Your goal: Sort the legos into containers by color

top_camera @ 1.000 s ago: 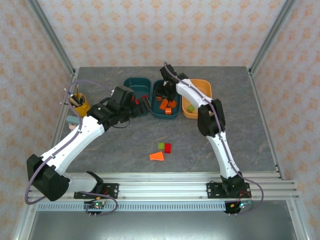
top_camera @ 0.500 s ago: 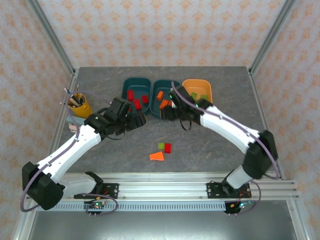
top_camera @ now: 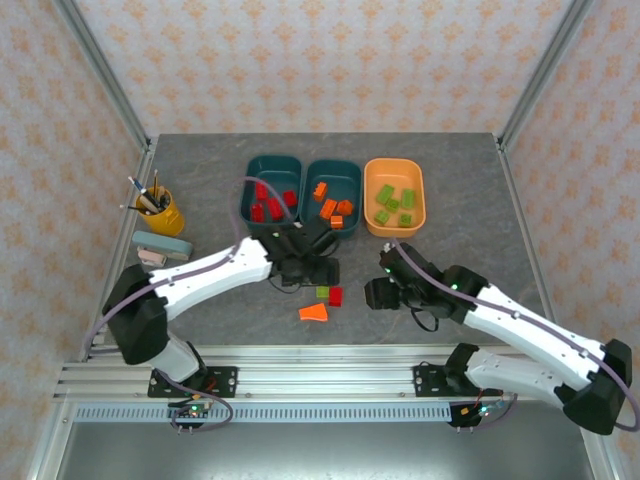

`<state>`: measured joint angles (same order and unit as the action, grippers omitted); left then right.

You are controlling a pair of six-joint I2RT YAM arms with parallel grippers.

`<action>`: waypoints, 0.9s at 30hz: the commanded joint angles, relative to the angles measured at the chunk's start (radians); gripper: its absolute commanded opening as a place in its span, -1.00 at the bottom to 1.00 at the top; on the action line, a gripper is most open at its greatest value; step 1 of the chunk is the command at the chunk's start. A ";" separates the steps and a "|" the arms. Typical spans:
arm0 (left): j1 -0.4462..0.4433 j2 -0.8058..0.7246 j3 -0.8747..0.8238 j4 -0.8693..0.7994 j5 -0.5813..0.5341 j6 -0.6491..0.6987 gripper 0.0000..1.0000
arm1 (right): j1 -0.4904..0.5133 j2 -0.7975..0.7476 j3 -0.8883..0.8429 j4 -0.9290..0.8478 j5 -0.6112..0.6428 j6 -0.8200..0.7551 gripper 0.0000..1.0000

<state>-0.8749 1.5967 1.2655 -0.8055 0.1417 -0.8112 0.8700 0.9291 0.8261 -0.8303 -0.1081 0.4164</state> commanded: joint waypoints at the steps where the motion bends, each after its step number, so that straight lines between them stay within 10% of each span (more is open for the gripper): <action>1: -0.046 0.070 0.079 -0.062 -0.060 -0.001 0.54 | 0.004 -0.055 -0.020 -0.086 0.016 0.054 0.20; 27: -0.096 0.372 0.201 -0.058 -0.017 -0.035 0.21 | 0.003 -0.116 0.076 -0.214 0.066 0.169 0.27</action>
<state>-0.9634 1.9564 1.4479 -0.8417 0.1246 -0.8398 0.8700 0.8268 0.8745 -1.0115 -0.0807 0.5694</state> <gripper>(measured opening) 0.614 0.635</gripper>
